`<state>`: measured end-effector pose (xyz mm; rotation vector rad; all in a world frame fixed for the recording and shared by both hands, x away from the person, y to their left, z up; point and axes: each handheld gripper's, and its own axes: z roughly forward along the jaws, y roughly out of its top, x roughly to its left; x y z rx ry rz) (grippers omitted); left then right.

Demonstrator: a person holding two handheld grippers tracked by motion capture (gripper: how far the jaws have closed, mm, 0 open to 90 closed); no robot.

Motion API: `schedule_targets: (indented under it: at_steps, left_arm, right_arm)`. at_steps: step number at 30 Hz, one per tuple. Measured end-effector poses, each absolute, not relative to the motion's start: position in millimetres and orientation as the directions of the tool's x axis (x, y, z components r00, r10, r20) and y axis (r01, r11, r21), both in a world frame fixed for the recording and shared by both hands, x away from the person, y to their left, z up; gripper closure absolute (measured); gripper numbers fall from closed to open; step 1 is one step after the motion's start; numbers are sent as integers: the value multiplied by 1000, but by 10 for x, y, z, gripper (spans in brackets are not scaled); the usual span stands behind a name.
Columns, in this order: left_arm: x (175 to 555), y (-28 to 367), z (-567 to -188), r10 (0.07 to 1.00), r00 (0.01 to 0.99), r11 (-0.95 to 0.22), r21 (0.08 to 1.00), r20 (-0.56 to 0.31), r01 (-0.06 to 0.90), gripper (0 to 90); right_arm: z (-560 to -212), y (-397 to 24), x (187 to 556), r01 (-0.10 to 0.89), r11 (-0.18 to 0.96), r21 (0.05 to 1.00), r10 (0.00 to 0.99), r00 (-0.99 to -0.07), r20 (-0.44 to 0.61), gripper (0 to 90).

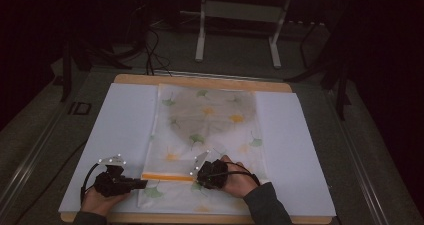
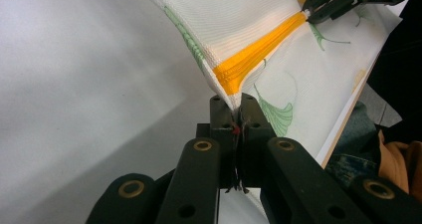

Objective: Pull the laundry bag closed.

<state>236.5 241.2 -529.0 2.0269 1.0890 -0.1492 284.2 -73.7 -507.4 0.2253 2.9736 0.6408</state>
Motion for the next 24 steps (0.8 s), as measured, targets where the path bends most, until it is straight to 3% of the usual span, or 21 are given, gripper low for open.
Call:
schedule_targets:
  at_steps: [24]
  left_arm:
    - [2363,2418,-5293,645,617,-293,600,-450,744,881]
  right_arm:
    - [-5081,-893,2843,143,901,410,182,-982,-57,845]
